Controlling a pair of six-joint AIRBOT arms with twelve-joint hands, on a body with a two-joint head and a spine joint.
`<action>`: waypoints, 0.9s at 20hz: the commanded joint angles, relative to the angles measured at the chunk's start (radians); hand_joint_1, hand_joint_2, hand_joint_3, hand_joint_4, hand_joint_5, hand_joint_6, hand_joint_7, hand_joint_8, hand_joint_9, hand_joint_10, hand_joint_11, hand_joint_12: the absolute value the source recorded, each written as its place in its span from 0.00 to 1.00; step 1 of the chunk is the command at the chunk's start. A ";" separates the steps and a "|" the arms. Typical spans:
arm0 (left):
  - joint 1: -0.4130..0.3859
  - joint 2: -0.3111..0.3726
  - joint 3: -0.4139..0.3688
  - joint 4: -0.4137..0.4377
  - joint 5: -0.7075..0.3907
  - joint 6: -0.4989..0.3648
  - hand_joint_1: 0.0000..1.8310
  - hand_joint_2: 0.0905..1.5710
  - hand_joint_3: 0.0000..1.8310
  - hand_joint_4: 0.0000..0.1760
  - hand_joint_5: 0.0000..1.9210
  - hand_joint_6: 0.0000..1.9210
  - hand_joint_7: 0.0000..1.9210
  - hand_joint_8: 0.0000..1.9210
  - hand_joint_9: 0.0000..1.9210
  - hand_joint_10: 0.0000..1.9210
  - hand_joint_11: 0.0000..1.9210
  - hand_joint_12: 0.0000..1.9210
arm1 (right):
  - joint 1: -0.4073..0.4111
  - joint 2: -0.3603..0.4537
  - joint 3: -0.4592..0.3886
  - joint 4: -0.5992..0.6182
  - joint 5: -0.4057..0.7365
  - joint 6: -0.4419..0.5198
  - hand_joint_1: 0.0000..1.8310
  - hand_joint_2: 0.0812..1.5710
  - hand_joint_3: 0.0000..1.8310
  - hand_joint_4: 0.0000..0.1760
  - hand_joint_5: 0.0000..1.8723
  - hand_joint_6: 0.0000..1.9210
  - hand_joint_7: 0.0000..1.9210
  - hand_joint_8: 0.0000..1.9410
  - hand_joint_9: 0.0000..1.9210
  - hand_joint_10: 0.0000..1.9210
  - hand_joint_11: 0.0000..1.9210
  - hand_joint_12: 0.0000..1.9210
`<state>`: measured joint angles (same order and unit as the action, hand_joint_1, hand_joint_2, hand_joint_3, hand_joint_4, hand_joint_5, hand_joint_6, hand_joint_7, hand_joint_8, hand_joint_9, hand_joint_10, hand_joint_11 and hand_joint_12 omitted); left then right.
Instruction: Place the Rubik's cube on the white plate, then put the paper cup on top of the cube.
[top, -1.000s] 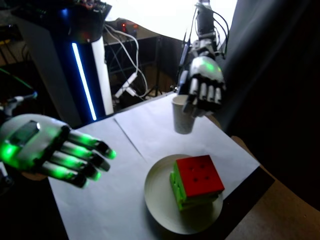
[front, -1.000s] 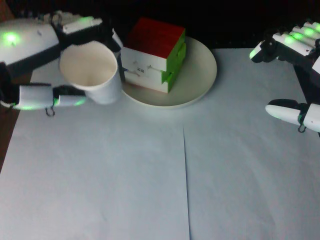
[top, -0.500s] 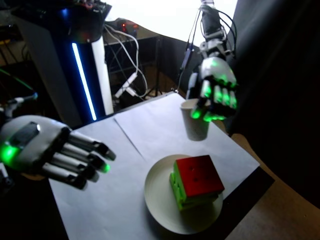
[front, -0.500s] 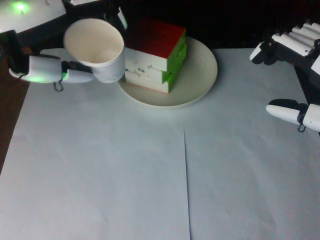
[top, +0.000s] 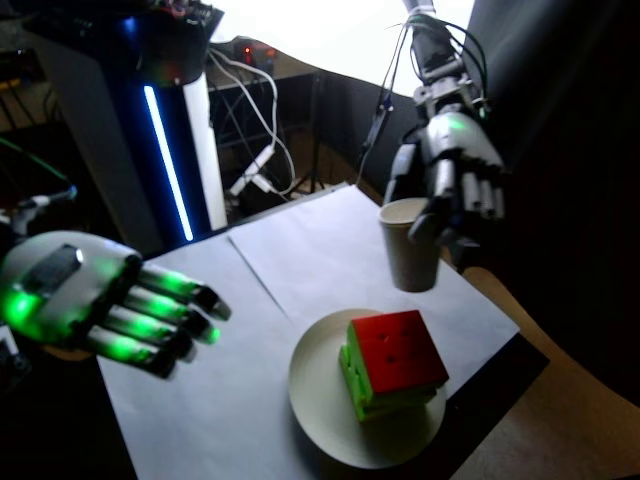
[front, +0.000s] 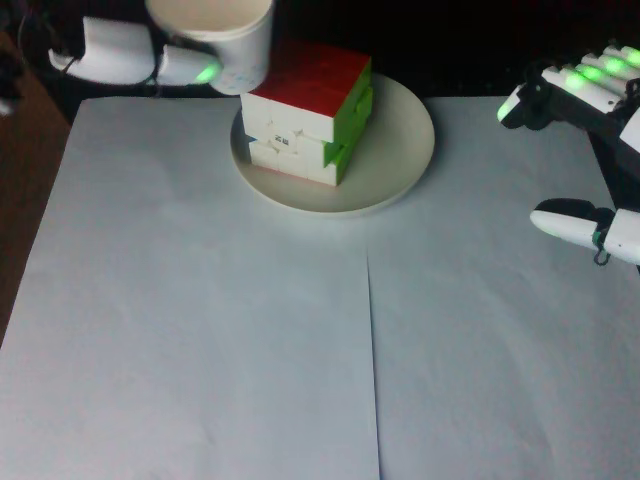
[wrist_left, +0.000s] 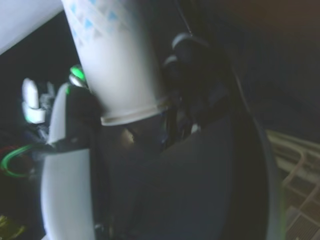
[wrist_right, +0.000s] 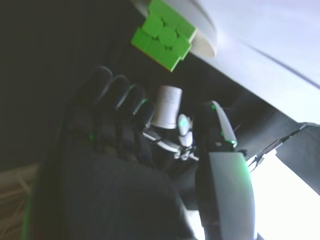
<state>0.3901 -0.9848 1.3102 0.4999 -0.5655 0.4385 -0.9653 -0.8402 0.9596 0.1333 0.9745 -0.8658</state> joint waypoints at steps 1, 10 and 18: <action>-0.020 -0.008 0.006 -0.030 -0.101 -0.008 0.59 0.75 0.00 0.67 0.13 0.69 0.15 0.77 0.13 0.89 0.14 1.00 | 0.006 0.001 0.003 0.004 0.122 0.001 0.45 0.76 0.00 0.00 0.01 0.58 0.07 0.61 0.04 0.76 0.00 0.90; -0.074 -0.090 0.079 -0.022 -0.088 -0.055 0.56 0.75 0.00 0.29 0.16 0.67 0.16 0.78 0.17 0.88 0.17 1.00 | 0.006 -0.002 0.003 0.006 0.122 0.001 0.46 0.75 0.00 0.00 0.01 0.58 0.05 0.60 0.03 0.76 0.00 0.91; -0.086 -0.188 0.174 -0.022 -0.027 -0.108 0.55 0.75 0.00 0.07 0.13 0.67 0.08 0.75 0.06 0.86 0.04 1.00 | 0.006 -0.004 0.005 0.006 0.122 0.001 0.47 0.76 0.00 0.00 0.02 0.54 0.06 0.59 0.01 0.76 0.00 0.91</action>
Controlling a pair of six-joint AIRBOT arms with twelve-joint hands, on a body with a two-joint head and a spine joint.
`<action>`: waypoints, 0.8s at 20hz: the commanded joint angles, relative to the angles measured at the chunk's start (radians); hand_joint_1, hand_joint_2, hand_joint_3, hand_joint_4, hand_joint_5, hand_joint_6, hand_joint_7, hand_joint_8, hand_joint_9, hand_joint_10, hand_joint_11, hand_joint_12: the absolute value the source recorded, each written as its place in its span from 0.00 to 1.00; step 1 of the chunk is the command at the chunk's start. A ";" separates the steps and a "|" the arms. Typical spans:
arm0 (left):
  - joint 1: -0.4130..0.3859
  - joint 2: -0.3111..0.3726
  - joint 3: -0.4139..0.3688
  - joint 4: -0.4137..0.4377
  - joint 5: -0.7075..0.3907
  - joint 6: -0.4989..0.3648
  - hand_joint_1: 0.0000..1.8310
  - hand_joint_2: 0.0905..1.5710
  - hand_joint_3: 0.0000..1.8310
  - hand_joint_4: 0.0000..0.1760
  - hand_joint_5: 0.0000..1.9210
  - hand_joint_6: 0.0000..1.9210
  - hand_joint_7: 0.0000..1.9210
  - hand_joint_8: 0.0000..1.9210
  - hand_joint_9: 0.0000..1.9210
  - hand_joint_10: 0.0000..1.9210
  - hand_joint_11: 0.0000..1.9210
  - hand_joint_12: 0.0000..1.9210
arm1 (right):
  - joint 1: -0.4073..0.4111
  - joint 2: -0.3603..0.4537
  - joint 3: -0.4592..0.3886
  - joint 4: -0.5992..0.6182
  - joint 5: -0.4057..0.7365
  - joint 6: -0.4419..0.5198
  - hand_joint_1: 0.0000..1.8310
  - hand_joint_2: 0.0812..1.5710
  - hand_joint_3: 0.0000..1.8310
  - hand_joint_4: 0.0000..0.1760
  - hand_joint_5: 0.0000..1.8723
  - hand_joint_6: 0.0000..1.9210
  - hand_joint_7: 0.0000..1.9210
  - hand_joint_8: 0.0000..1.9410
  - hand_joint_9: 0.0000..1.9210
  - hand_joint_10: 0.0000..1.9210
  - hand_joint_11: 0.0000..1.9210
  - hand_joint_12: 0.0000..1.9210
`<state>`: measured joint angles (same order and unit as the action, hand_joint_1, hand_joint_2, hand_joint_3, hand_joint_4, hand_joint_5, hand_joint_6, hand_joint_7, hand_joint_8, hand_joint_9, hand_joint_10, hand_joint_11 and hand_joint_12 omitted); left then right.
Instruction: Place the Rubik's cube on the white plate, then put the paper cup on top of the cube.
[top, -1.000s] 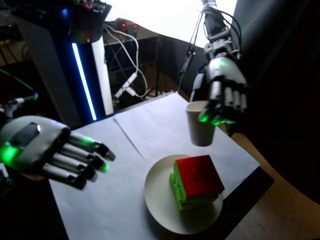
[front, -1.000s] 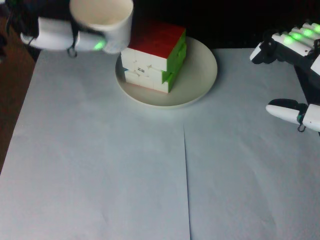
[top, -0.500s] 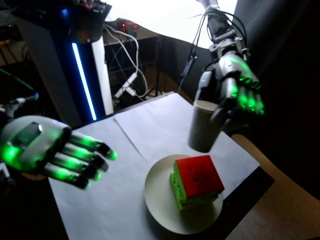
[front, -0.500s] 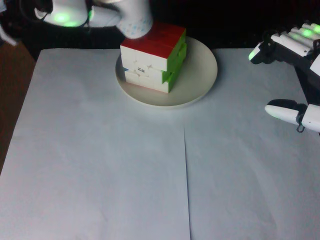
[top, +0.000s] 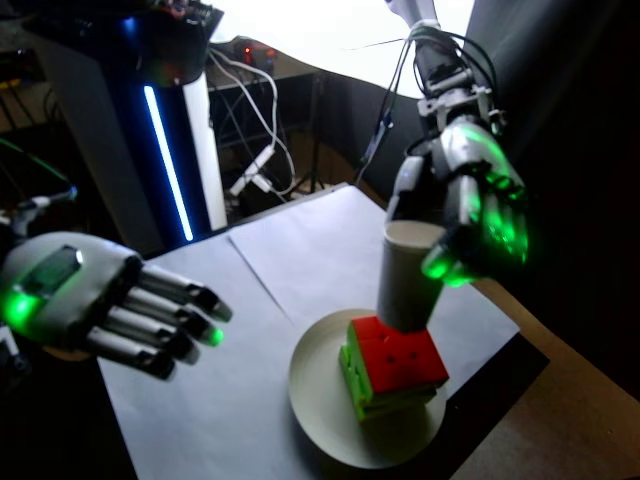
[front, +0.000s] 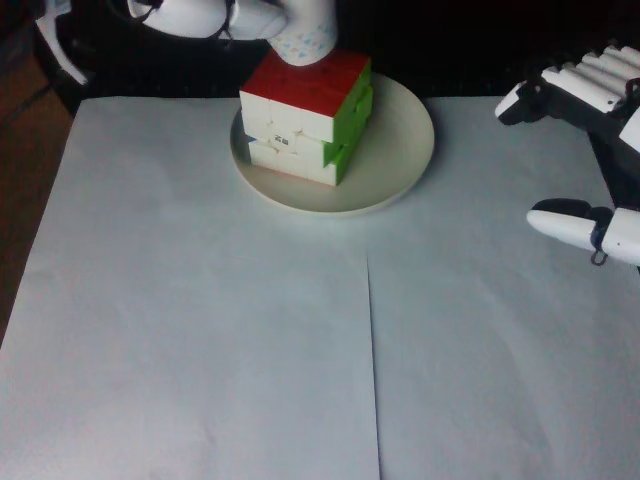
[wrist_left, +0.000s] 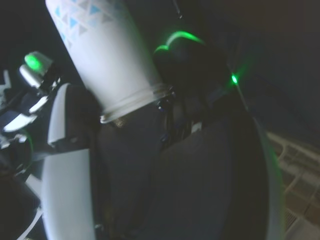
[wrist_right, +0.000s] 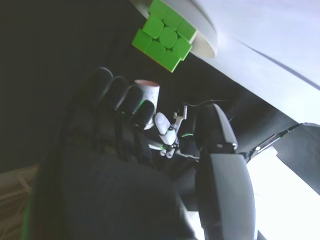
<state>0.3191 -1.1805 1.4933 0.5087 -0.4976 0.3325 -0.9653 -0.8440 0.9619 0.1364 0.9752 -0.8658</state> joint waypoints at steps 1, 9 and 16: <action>-0.015 -0.011 0.013 -0.031 -0.086 -0.022 0.53 0.74 0.00 0.22 0.12 0.72 0.07 0.74 0.05 0.84 0.01 1.00 | 0.006 -0.001 0.003 0.003 0.121 0.001 0.46 0.75 0.00 0.00 0.02 0.56 0.05 0.55 0.00 0.72 0.00 0.91; -0.005 -0.076 0.070 -0.031 -0.037 -0.059 0.60 0.75 0.00 0.24 0.12 0.71 0.05 0.67 0.03 0.77 0.00 1.00 | 0.006 -0.002 0.003 0.004 0.121 0.001 0.46 0.76 0.00 0.00 0.01 0.55 0.05 0.65 0.01 0.78 0.00 0.88; -0.012 -0.088 0.090 0.060 0.032 -0.117 0.65 0.76 0.00 0.00 0.11 0.72 0.08 0.70 0.16 0.85 0.21 1.00 | 0.006 -0.005 0.003 0.006 0.121 0.001 0.45 0.75 0.00 0.00 0.02 0.54 0.05 0.66 0.02 0.77 0.00 0.90</action>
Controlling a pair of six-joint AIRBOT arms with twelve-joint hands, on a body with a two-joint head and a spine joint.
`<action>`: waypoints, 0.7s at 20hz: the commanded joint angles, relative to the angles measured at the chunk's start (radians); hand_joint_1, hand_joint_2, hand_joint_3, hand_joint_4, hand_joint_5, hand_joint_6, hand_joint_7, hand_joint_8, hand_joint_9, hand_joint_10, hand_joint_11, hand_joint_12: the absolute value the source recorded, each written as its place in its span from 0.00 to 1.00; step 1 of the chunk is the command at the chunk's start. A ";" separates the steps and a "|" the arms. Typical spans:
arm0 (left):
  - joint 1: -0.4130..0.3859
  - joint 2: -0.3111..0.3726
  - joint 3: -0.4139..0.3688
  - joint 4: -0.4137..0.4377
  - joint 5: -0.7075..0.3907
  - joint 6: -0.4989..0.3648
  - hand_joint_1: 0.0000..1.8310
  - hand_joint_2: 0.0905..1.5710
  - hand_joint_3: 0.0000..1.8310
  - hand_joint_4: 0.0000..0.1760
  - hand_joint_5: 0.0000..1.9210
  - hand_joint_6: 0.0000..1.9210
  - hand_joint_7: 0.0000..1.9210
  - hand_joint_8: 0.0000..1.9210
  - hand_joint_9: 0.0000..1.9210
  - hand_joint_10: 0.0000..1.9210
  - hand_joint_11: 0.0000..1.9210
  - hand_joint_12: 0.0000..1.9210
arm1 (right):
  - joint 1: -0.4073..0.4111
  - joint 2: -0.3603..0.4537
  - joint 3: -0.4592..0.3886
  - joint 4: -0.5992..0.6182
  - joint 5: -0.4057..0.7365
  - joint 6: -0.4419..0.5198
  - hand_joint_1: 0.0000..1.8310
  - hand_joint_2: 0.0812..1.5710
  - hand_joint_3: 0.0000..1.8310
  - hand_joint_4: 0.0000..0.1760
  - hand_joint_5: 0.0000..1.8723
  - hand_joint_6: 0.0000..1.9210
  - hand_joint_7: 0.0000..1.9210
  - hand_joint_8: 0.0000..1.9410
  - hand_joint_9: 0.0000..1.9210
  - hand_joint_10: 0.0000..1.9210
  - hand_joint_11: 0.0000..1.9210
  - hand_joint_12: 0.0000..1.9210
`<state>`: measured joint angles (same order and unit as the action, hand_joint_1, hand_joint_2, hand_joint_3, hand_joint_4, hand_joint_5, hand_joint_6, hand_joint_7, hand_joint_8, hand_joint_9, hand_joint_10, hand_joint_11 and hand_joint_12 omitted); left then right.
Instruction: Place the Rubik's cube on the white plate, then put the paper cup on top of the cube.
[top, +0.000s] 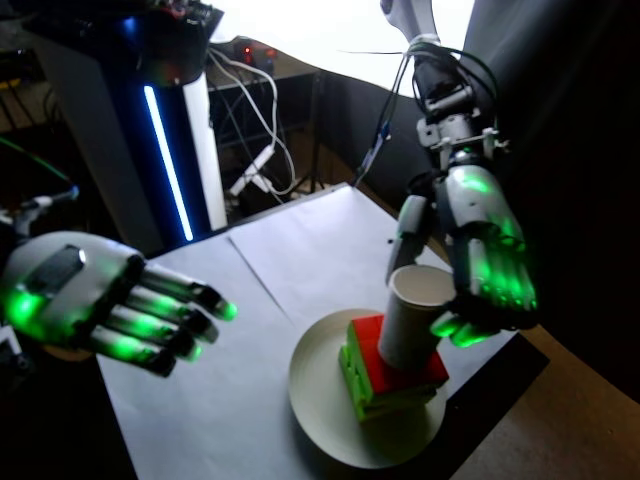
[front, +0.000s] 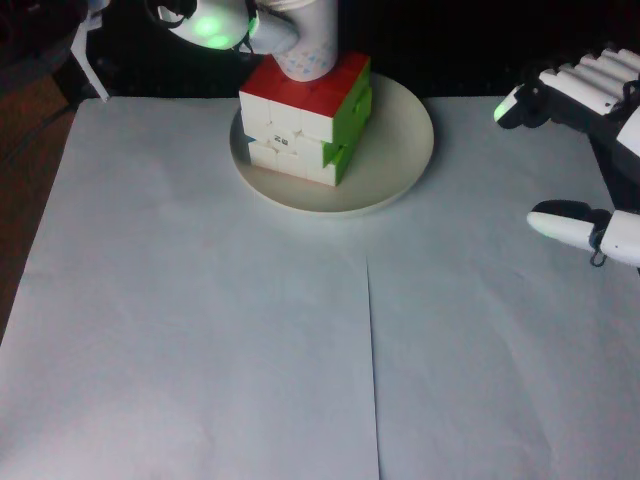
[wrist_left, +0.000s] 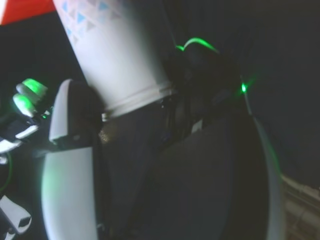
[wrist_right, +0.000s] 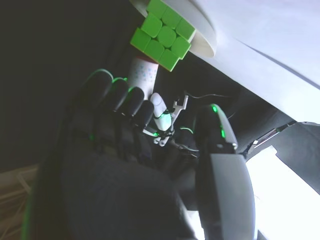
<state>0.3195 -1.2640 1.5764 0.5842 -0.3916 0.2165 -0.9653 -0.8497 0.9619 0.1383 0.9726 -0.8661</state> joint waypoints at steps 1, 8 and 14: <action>-0.014 -0.003 0.006 -0.015 -0.074 -0.002 0.64 0.76 0.00 0.00 0.10 0.72 0.07 0.71 0.16 0.85 0.21 1.00 | 0.006 0.000 0.003 0.004 0.124 0.001 0.45 0.75 0.00 0.00 0.02 0.54 0.05 0.65 0.01 0.76 0.00 0.90; -0.022 -0.012 0.022 -0.010 -0.052 -0.011 0.61 0.80 0.00 0.00 0.08 0.52 0.06 0.45 0.05 0.64 0.10 0.88 | 0.006 -0.007 0.007 0.006 0.123 0.001 0.46 0.75 0.00 0.00 0.01 0.57 0.05 0.61 0.01 0.77 0.00 0.91; -0.024 -0.014 0.028 -0.010 -0.058 -0.027 0.56 0.76 0.00 0.03 0.11 0.33 0.15 0.15 0.07 0.42 0.05 0.82 | 0.006 -0.008 0.007 0.007 0.122 0.001 0.46 0.75 0.00 0.00 0.01 0.58 0.04 0.65 0.01 0.79 0.00 0.96</action>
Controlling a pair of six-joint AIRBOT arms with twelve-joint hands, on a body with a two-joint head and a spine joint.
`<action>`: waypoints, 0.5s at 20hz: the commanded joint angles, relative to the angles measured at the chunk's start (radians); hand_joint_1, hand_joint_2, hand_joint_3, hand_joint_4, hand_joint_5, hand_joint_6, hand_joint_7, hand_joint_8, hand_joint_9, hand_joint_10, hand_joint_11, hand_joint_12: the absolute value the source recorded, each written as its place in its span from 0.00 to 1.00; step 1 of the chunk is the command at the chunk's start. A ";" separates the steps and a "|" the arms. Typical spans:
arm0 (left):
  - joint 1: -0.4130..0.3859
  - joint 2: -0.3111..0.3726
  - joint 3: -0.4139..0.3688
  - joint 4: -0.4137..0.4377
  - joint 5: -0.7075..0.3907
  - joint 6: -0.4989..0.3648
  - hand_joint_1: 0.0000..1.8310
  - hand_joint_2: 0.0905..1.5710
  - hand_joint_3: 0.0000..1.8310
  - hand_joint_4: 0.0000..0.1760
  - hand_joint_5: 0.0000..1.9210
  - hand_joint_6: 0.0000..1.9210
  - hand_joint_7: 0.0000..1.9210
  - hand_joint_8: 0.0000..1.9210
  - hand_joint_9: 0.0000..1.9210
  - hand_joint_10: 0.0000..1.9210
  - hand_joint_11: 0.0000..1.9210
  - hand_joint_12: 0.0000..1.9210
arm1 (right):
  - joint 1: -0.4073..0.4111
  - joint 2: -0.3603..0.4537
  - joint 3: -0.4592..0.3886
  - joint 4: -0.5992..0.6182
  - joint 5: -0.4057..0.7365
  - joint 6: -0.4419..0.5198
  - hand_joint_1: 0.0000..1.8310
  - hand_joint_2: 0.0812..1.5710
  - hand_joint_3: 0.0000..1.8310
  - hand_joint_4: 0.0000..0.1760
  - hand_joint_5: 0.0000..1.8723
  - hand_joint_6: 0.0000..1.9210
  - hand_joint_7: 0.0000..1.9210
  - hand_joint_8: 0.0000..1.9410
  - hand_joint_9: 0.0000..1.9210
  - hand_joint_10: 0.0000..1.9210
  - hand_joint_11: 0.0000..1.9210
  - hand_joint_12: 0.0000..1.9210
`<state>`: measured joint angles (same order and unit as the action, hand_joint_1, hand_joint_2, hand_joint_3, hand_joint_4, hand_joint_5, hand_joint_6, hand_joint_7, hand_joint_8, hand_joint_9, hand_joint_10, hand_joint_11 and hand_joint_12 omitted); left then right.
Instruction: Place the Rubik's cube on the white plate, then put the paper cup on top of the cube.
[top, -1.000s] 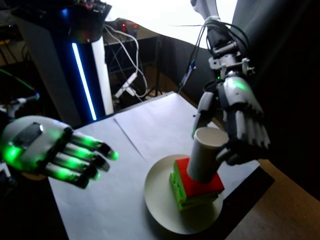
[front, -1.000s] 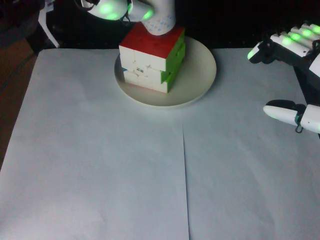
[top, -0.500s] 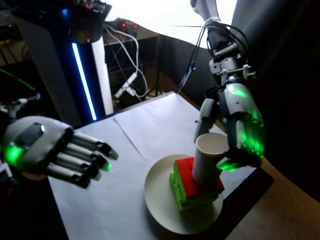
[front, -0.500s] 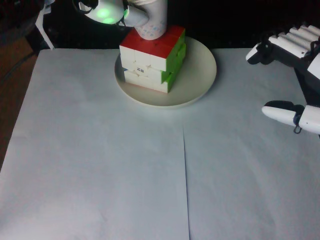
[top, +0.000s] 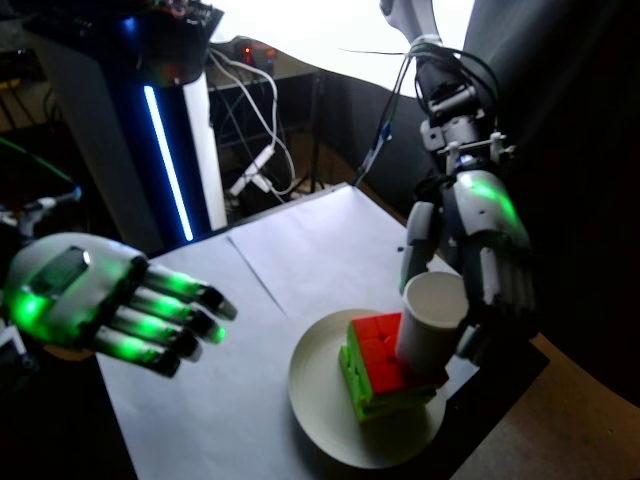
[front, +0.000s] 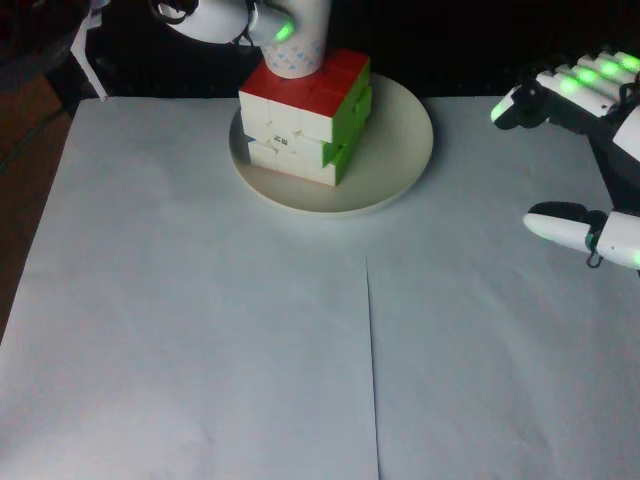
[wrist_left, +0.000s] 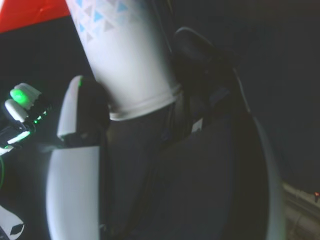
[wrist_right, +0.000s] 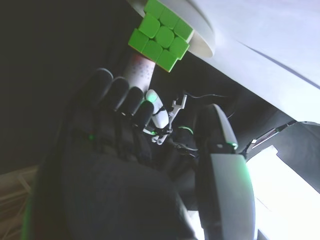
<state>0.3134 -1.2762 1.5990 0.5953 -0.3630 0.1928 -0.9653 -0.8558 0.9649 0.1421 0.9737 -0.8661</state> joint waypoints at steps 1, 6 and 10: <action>-0.017 0.000 0.005 -0.021 -0.088 -0.006 0.57 0.75 0.00 0.00 0.09 0.35 0.16 0.12 0.07 0.39 0.08 0.81 | 0.006 -0.002 0.003 0.004 0.121 0.001 0.44 0.75 0.00 0.00 0.02 0.56 0.05 0.63 0.02 0.77 0.00 0.96; -0.017 0.002 0.005 -0.021 -0.090 -0.010 0.51 0.74 0.00 0.15 0.07 0.23 0.15 0.03 0.04 0.35 0.00 0.82 | 0.006 -0.002 0.003 0.005 0.120 0.001 0.45 0.75 0.00 0.00 0.02 0.55 0.05 0.60 0.02 0.76 0.00 0.92; -0.017 0.005 0.005 -0.021 -0.096 -0.012 0.44 0.67 0.00 0.48 0.00 0.01 0.00 0.00 0.00 0.09 0.00 0.59 | 0.004 -0.003 0.003 0.007 0.120 0.001 0.49 0.76 0.00 0.00 0.01 0.55 0.05 0.61 0.01 0.75 0.00 0.91</action>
<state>0.3134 -1.2747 1.5997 0.5995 -0.3630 0.1879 -0.9653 -0.8562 0.9649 0.1421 0.9741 -0.8661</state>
